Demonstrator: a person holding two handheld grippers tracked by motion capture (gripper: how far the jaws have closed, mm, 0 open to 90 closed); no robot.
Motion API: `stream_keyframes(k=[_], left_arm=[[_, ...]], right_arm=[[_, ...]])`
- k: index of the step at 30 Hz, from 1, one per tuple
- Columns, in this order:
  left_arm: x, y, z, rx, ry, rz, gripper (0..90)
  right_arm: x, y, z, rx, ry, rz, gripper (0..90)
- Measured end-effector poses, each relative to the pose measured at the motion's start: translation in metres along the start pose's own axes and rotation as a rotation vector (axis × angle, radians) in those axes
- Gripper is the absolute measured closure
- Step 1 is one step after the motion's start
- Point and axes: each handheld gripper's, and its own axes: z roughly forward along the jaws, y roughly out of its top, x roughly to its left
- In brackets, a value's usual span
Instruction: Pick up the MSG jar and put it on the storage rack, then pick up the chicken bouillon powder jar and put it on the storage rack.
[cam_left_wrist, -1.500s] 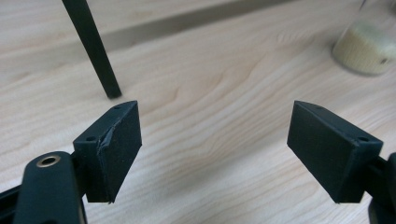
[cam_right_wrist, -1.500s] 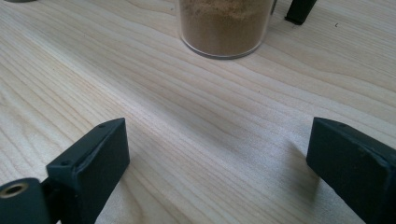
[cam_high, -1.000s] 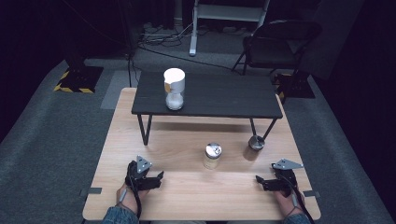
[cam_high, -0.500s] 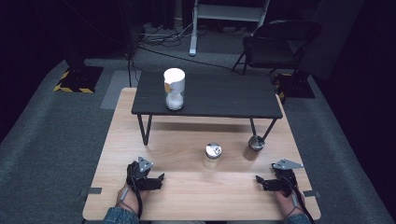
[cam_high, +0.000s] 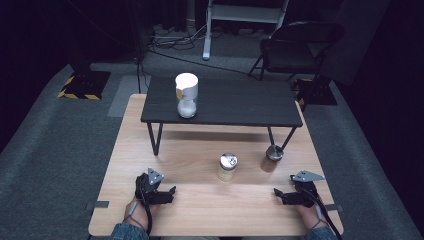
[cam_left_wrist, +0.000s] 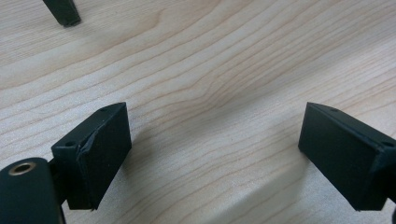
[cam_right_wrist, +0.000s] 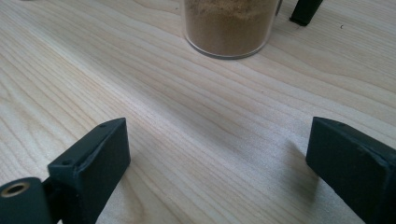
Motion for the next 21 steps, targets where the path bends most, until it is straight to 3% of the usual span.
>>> stream_keyframes(k=[4,11,18,21], left_arm=[[0.000,0.000,0.000,0.001,0.000,0.000,9.1],[0.000,0.001,0.001,0.004,0.003,-0.002,8.3],[-0.015,0.003,0.002,0.008,0.077,-0.002,0.1],[-0.017,0.003,0.002,0.008,0.085,0.005,0.2]], right_arm=[[0.002,0.000,0.000,-0.002,-0.002,0.002,6.3],[0.009,-0.012,-0.009,-0.110,-0.019,-0.003,5.6],[0.014,-0.019,-0.018,-0.182,-0.020,-0.023,5.1],[0.016,-0.021,-0.021,-0.213,-0.021,-0.030,5.1]])
